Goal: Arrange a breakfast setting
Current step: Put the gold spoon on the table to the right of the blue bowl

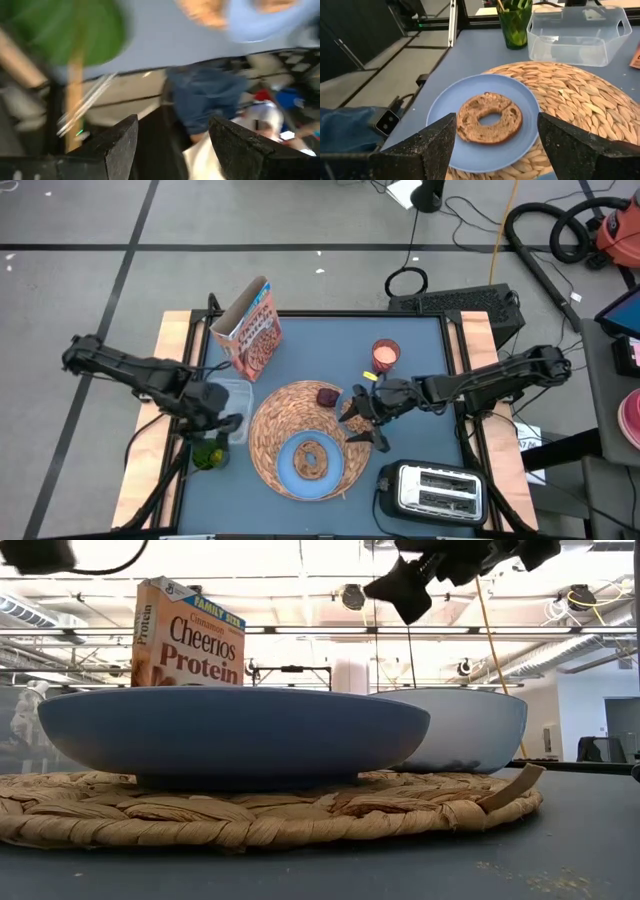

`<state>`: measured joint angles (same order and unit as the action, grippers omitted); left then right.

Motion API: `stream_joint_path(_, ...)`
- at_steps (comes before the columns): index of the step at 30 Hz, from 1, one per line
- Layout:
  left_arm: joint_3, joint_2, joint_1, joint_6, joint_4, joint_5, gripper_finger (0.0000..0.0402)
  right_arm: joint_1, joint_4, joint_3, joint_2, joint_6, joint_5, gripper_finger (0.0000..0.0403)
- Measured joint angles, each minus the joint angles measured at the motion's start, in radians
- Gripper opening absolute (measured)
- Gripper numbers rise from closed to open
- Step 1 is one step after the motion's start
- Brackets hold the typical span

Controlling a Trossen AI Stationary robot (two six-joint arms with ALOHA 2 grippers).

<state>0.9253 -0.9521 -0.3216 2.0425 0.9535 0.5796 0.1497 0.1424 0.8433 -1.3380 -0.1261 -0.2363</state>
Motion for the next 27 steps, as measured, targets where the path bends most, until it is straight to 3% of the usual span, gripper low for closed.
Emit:
stream_joint_path(7,0.000,0.007,-0.093,0.175,0.067,0.198,0.0246,0.000,0.006,0.000,0.007,0.007,0.000,0.0270)
stream_joint_path(19,0.000,-0.016,-0.222,0.346,0.068,0.198,0.0246,0.000,0.007,0.000,0.008,0.007,0.000,0.0270)
stream_joint_path(27,0.000,-0.106,-0.261,0.246,0.067,0.195,0.0246,0.000,0.010,0.000,0.008,0.007,-0.001,0.0270)
